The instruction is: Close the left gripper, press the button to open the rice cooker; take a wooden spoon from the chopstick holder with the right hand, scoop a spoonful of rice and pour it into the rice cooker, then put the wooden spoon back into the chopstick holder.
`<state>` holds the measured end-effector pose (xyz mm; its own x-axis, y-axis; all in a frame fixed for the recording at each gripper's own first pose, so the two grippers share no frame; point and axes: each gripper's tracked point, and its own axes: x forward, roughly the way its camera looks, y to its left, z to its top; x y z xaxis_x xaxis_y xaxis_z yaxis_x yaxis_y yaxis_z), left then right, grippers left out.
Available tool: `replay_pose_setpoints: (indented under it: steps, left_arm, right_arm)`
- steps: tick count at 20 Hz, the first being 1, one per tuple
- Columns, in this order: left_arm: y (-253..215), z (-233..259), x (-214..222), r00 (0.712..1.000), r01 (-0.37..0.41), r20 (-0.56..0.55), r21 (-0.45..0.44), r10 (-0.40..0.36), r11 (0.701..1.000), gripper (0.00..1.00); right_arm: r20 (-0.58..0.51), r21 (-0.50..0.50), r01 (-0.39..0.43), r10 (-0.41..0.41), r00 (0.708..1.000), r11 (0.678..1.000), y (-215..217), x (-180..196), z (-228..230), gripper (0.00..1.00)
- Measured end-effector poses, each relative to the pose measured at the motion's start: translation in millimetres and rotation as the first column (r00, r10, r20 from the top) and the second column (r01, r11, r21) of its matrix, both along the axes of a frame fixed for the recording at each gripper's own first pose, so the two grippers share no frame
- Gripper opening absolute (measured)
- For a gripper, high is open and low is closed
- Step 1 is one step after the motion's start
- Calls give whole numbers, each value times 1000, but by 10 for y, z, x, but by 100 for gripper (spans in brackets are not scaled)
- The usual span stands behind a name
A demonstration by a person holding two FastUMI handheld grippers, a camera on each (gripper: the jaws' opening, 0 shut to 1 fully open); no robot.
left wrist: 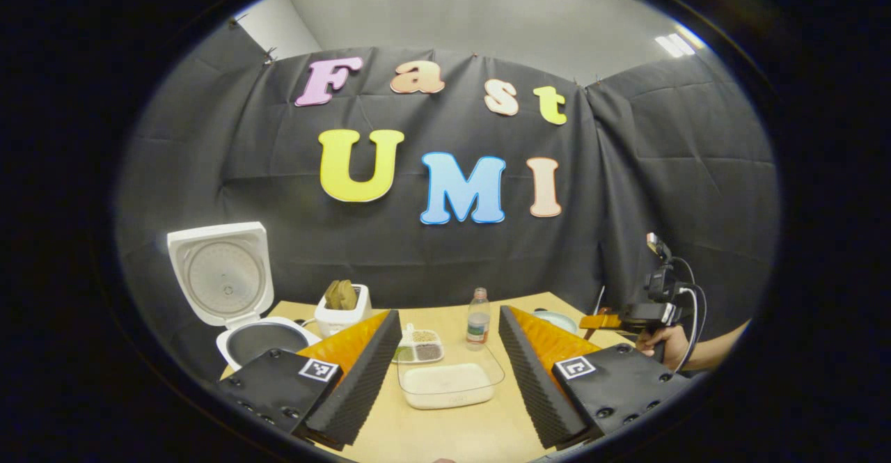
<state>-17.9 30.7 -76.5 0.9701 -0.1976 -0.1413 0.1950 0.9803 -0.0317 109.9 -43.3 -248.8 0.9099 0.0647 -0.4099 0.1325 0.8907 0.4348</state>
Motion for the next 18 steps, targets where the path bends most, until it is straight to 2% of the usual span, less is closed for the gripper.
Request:
replay_pose_setpoints:
  steps: [4,10,13,14,15,17,18]
  left_arm:
    - [145,-24,-26,999,-45,-8,8,45,999,97]
    - [216,-30,-34,997,-74,-11,-2,74,997,97]
    - [205,-23,-16,997,-73,-5,-12,73,997,97]
    - [187,-20,-6,998,-69,-3,-15,69,997,97]
    - [169,-14,6,998,-64,-2,-16,64,998,97]
    - [128,-4,43,999,-53,6,-19,53,998,97]
    - [108,11,52,999,-47,11,-21,47,999,97]
  right_arm:
    - [-39,-60,-26,23,999,998,119,117,-273,7]
    - [-36,-35,-7,6,999,999,177,245,-359,7]
    - [-21,-50,7,-8,1000,999,76,159,-309,17]
    - [-19,-61,4,-5,1000,998,37,162,-317,25]
    - [-32,-88,22,-25,999,996,-33,82,-314,38]
    - [1,-182,91,-93,996,979,-329,33,-174,95]
    - [36,-230,129,-124,992,965,-449,-9,-23,98]
